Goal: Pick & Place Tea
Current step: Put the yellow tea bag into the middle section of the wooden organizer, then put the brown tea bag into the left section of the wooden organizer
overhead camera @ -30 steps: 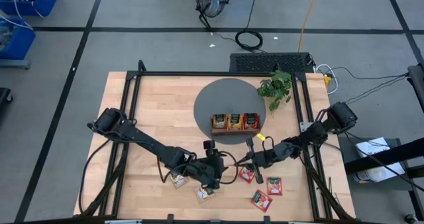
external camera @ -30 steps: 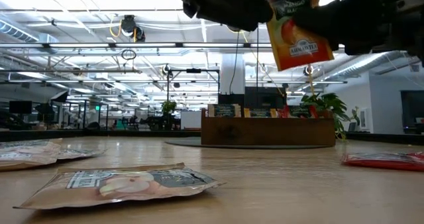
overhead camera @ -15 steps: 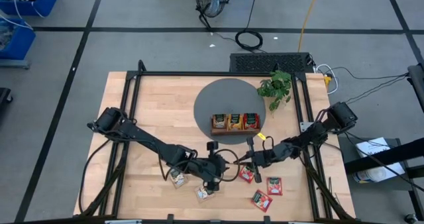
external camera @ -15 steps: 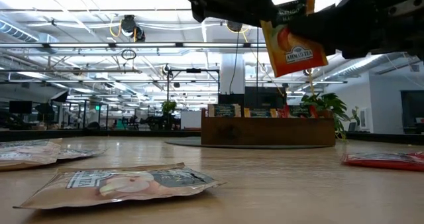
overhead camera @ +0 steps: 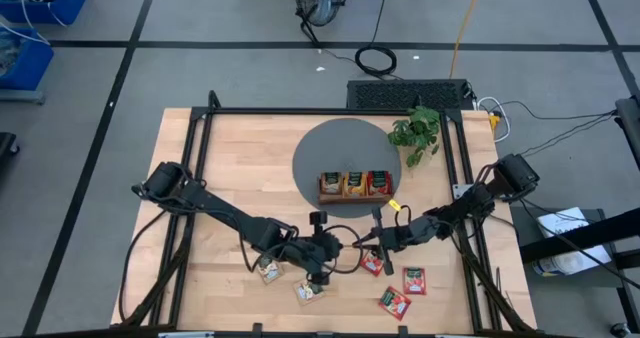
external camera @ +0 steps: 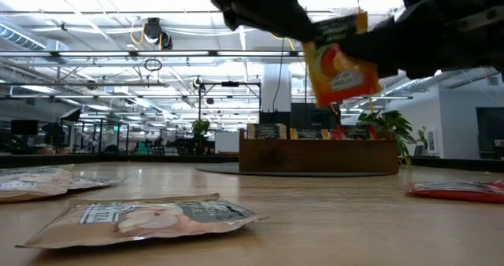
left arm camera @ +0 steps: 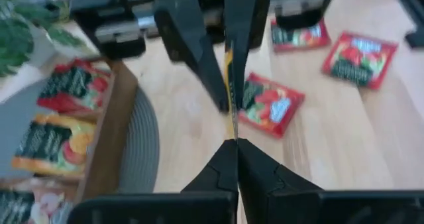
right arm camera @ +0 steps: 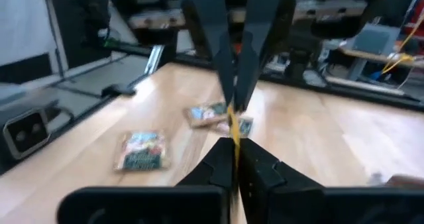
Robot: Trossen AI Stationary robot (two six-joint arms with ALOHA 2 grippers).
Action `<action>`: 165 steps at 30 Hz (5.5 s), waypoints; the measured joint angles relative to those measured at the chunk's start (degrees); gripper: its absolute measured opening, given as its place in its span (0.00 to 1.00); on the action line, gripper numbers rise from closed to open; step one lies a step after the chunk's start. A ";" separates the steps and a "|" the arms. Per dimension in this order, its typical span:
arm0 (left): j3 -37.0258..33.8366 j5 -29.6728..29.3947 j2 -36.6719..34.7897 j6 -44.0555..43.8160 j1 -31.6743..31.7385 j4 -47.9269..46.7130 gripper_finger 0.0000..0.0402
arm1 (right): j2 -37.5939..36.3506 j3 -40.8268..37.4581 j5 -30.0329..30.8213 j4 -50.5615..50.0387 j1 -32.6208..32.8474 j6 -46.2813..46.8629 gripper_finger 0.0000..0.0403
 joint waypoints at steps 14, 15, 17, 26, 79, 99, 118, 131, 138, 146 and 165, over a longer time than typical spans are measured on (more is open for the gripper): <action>0.00 -0.23 0.00 -1.85 0.58 -2.37 0.01 | -0.46 2.34 -1.29 -2.04 -0.25 4.15 0.31; 0.00 -0.24 0.00 -1.92 0.77 -2.28 0.01 | -0.46 3.10 -1.29 -3.66 -0.42 4.33 0.32; -0.01 -0.24 0.00 -1.95 0.99 -2.27 0.01 | -0.46 4.66 -1.24 -7.42 -0.69 4.40 0.32; 0.00 0.26 0.00 -2.27 1.09 -2.45 0.01 | -0.48 7.30 -1.09 -15.20 -1.64 6.50 0.23; -11.23 -2.78 -7.26 -6.39 -5.98 -9.66 0.09 | -6.34 -0.38 -29.48 -19.76 -40.92 -3.04 0.00; -11.23 -2.58 -7.26 -6.91 -6.10 -9.75 0.09 | -6.25 -0.39 -24.79 -21.92 -40.85 5.04 0.21; -11.19 -2.78 -7.26 -10.60 -6.15 -12.72 0.09 | -7.77 1.34 -23.65 -11.06 -27.14 4.02 0.32; -11.15 0.95 -7.26 -27.54 -9.08 -22.57 0.09 | -5.47 10.21 -6.81 -25.28 -1.47 -0.18 0.08; -11.15 5.08 -7.19 -35.28 -15.14 -26.94 0.09 | 1.84 12.61 -5.72 -23.95 1.86 0.14 0.02; -15.22 2.66 -7.11 -51.77 -20.79 -34.97 0.09 | 7.93 14.76 -13.63 -22.23 -0.36 1.37 0.01; -17.76 13.66 -11.02 -50.14 -16.84 -38.20 0.59 | 8.22 15.30 -28.10 -24.35 -3.48 3.99 0.00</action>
